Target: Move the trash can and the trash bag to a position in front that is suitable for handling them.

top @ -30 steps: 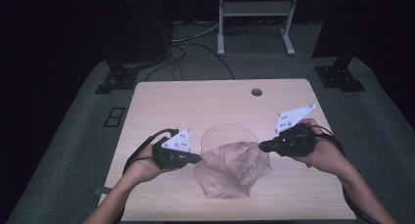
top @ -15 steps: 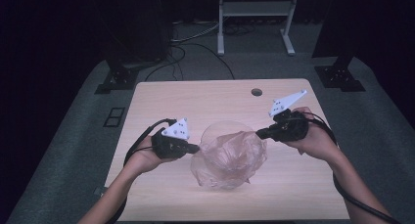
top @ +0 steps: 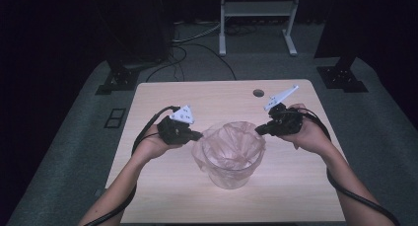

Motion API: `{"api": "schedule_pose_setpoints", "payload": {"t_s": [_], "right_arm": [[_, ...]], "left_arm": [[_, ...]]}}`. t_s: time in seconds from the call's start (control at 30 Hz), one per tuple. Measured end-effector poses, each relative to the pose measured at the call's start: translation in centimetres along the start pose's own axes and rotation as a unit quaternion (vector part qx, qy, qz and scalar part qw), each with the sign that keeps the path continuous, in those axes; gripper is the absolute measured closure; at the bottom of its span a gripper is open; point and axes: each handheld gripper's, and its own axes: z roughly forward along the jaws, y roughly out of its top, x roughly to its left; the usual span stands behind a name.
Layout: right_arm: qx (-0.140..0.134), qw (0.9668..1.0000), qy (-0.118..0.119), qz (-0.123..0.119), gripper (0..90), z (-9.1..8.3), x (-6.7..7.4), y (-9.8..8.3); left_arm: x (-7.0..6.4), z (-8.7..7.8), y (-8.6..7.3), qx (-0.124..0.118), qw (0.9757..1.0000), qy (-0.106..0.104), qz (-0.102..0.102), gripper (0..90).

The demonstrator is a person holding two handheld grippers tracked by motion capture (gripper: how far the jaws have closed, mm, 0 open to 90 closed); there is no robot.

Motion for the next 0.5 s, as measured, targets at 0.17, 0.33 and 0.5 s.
{"api": "schedule_pose_setpoints", "payload": {"t_s": [0.17, 0.33, 0.5], "right_arm": [[-0.001, 1.0000, 0.006, 0.008, 90.0, 0.2, -0.4, -0.3], [0.010, 0.9998, 0.013, 0.008, 90.0, 1.0, -0.5, -0.9], [0.004, 0.9996, 0.023, 0.017, 84.7, 1.1, -0.7, -1.3]], "left_arm": [[0.6, 0.9, -0.4, 0.013, 0.9998, 0.002, -0.012, 89.7], [1.0, 2.1, -1.4, 0.014, 0.9993, -0.009, -0.032, 89.8], [1.3, 1.4, -1.7, 0.008, 0.9992, -0.019, -0.035, 89.6]]}}
